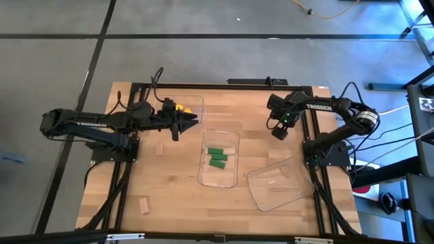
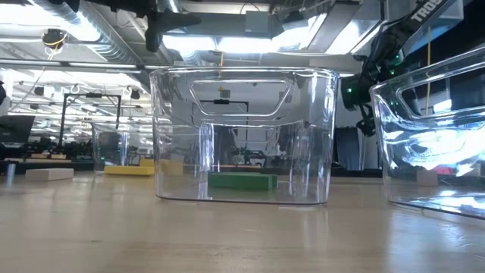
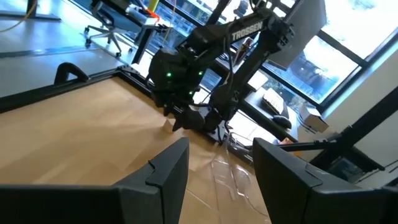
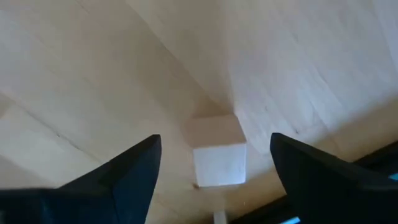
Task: Sort & place blocks by color
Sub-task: Put the top right light brown block into the bottom transparent bin
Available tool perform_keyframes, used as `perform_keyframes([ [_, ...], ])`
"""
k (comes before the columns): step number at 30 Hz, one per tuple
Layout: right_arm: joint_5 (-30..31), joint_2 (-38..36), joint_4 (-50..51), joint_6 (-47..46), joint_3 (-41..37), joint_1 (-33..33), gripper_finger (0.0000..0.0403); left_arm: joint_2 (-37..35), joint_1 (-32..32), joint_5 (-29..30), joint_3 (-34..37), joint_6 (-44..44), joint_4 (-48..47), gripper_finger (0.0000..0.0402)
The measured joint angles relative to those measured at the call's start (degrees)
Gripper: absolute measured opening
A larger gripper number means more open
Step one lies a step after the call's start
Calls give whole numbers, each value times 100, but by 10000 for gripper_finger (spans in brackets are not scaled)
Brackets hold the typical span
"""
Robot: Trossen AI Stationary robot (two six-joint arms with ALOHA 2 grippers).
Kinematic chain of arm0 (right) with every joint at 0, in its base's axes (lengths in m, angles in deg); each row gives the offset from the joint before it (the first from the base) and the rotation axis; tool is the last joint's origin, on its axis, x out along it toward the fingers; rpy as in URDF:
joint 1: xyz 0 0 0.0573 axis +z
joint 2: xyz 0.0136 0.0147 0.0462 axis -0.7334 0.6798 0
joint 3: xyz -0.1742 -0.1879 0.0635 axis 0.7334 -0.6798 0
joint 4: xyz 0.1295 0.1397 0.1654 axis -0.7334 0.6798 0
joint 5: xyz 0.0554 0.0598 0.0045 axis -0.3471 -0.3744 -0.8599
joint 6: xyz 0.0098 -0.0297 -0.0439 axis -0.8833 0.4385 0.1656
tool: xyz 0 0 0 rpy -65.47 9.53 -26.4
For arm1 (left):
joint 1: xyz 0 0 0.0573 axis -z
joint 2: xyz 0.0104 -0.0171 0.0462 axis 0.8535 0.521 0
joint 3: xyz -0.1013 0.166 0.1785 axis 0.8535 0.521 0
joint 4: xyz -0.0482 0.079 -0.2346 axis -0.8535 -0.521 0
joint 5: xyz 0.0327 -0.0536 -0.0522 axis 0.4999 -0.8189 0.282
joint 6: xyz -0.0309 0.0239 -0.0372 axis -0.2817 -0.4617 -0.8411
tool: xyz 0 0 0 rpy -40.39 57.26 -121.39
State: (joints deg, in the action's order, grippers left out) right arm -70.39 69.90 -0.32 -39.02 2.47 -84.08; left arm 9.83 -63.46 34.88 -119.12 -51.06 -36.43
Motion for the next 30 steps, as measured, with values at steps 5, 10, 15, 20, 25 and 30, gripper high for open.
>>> perform_keyframes([
  [5, 73, 199, 200, -131, -3, 0, 264, -1, 0, 0, 0, 0, 0, 169],
  [10, 73, 367, 271, -303, -3, 0, 241, -2, 0, 0, 0, 0, 0, 169],
  [15, 71, 474, 263, -424, -3, 0, 238, 0, 0, 0, 0, 0, 0, 169],
  [20, 71, 596, 214, -447, -3, 2, 227, 0, 2, -142, 0, 2, 0, 169],
  [25, 73, 603, 114, -488, -3, 7, 182, -2, 0, -151, 0, 2, 0, 169],
  [30, 73, 585, 269, -475, -3, 9, 134, 0, 0, -151, 0, 22, -2, 169],
])
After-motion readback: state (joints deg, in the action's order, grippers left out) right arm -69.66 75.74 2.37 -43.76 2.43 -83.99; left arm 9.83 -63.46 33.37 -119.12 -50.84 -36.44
